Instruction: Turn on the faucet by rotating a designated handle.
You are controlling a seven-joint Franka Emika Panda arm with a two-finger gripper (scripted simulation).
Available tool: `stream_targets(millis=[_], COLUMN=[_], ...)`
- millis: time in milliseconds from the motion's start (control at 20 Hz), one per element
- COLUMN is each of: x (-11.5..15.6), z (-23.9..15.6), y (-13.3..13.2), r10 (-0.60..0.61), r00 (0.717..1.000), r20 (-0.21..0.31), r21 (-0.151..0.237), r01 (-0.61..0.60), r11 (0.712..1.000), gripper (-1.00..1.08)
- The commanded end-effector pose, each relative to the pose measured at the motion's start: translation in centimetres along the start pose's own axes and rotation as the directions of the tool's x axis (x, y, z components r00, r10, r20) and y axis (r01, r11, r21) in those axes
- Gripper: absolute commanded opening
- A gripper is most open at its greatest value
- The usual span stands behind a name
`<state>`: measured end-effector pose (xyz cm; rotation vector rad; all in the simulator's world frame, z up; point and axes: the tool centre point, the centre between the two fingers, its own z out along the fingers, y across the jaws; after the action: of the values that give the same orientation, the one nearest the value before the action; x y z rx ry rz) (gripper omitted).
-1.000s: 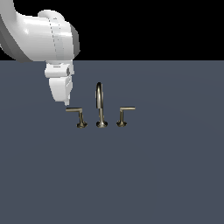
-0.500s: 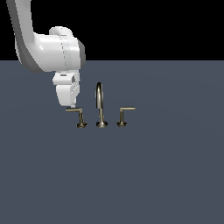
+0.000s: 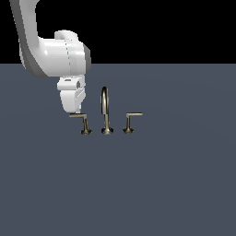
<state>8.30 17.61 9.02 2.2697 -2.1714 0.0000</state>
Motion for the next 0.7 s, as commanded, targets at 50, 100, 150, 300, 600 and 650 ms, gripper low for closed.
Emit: stream_targets(millis=[50, 100, 150, 300, 600, 650], x=[0.0, 0.0, 0.0, -0.4, -1.3, -1.5], z=[-0.1, -0.1, -0.1, -0.1, -0.1, -0.1], y=[0.1, 0.1, 0.1, 0.6, 2.5, 2.8], r10=[-0.003, -0.003, -0.003, -0.003, -0.003, -0.003], r00=[1.000, 1.000, 1.000, 1.000, 1.000, 1.000], r20=[0.000, 0.000, 0.000, 0.000, 0.000, 0.000], r21=[0.000, 0.000, 0.000, 0.000, 0.000, 0.000], r01=[0.003, 0.003, 0.003, 0.003, 0.003, 0.003], r11=[1.000, 1.000, 1.000, 1.000, 1.000, 1.000], gripper=[-1.00, -1.00, -1.00, -1.00, -1.00, -1.00])
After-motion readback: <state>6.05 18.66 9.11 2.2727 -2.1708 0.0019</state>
